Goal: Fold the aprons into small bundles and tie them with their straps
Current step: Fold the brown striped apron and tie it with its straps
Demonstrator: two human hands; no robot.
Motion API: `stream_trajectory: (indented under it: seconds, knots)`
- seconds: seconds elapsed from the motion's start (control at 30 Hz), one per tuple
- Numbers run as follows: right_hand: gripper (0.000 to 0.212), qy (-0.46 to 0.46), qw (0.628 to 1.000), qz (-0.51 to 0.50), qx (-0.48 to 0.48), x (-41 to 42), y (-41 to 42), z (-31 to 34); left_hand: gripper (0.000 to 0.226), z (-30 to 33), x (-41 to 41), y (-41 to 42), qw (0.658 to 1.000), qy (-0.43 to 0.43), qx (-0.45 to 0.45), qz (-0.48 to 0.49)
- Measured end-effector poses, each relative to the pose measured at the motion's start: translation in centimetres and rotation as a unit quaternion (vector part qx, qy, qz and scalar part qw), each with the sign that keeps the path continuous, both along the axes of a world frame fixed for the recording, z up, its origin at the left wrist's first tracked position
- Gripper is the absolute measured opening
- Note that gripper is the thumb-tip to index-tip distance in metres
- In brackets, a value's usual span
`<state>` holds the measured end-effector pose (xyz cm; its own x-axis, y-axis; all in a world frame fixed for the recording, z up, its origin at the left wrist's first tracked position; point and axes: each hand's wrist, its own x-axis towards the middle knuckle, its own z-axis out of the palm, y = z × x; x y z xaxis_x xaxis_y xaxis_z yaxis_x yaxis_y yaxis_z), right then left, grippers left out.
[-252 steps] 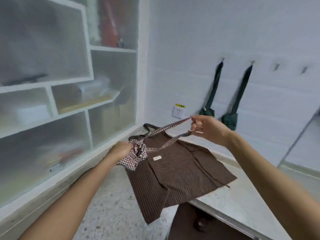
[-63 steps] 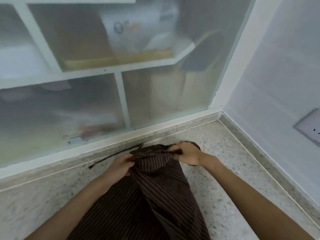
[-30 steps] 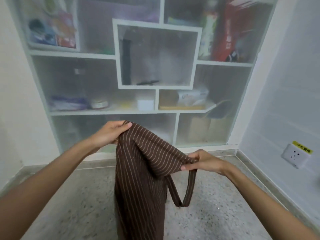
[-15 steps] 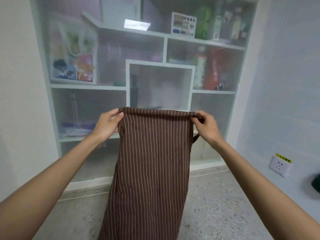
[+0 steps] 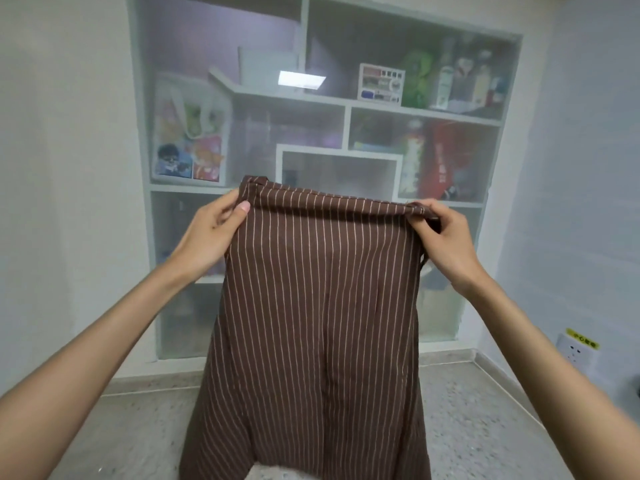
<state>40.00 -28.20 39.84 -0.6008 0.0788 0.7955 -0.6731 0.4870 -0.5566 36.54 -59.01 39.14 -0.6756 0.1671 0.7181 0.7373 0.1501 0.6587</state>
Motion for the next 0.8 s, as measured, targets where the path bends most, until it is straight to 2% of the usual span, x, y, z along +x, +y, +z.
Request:
stream_trajectory:
  seconds: [0.13, 0.23, 0.37, 0.5, 0.57, 0.7, 0.8]
  knots:
    - [0.026, 0.006, 0.999, 0.023, -0.025, 0.4, -0.1, 1.8, 0.030, 2.4, 1.0, 0.2, 1.000, 0.004, 0.026, 0.001]
    - [0.023, 0.010, 0.999, 0.022, -0.028, -0.4, -0.1, 2.6, 0.028, 3.7, 0.5, -0.1, 1.000, -0.006, 0.012, 0.018]
    - [0.017, -0.048, 0.999, -0.002, -0.001, -5.3, 0.1, 0.6, 0.022, 2.6, -4.0, -0.5, 0.993, -0.099, -0.027, 0.051]
    - [0.013, -0.139, 0.989, -0.028, 0.039, -12.4, -0.3, -5.3, 0.009, -2.7, -12.5, -1.5, 0.963, -0.195, -0.142, 0.124]
    - [0.012, -0.182, 0.979, -0.052, 0.072, -16.4, -0.4, -9.4, 0.016, -6.6, -17.4, -2.0, 0.940, -0.232, -0.199, 0.152]
    - [0.018, -0.272, 0.948, -0.114, 0.115, -24.8, 0.0, -18.1, 0.026, -14.5, -25.8, -1.9, 0.900, -0.320, -0.232, 0.184]
    - [0.019, -0.292, 0.919, -0.203, 0.169, -30.3, -0.2, -24.7, 0.018, -20.6, -31.3, -1.2, 0.880, -0.392, -0.217, 0.156]
